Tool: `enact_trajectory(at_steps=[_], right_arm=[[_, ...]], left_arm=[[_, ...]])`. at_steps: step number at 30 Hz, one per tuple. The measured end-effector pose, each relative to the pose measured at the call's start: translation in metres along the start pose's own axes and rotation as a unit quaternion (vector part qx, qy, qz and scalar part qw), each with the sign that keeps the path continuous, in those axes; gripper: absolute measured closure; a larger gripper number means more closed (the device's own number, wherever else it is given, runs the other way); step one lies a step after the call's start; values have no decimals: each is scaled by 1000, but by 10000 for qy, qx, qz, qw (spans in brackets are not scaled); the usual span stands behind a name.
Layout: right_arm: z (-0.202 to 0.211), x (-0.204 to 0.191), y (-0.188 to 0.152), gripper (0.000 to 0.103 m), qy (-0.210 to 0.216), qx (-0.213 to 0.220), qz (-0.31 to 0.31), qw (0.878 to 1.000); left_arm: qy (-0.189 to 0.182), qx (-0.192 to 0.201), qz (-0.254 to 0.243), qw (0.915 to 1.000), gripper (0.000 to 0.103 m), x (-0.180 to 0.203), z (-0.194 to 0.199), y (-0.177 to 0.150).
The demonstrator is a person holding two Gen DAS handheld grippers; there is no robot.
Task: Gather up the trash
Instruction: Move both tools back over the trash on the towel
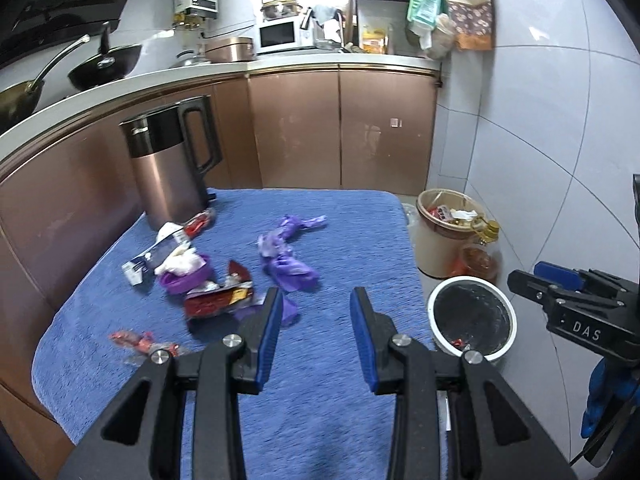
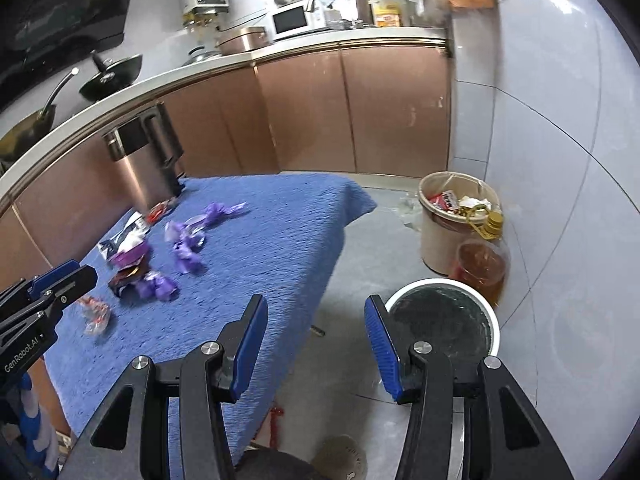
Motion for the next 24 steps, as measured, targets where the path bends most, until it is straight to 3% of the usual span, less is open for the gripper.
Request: enact_trajectory(at_steps=[19,24], right_arm=[[-16,-73,19,55,156,-224,622,9977],[-28,-88,24,55,323,-269,757,9962]], left_arm=[[65,-84,634,9979,70,-78,-3,-7],[188,-150,1065,9940,54,-122,-5,-19]])
Point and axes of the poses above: each gripper's, at about its wrist camera, not at the fingertips, and z roughly against the way its jaws point, x to its right, y to its top, the point moved 5 cm from there along -z, roughly the way its jaws point, and after that the axes turned 14 degrees about z, right-handed, at the moved point
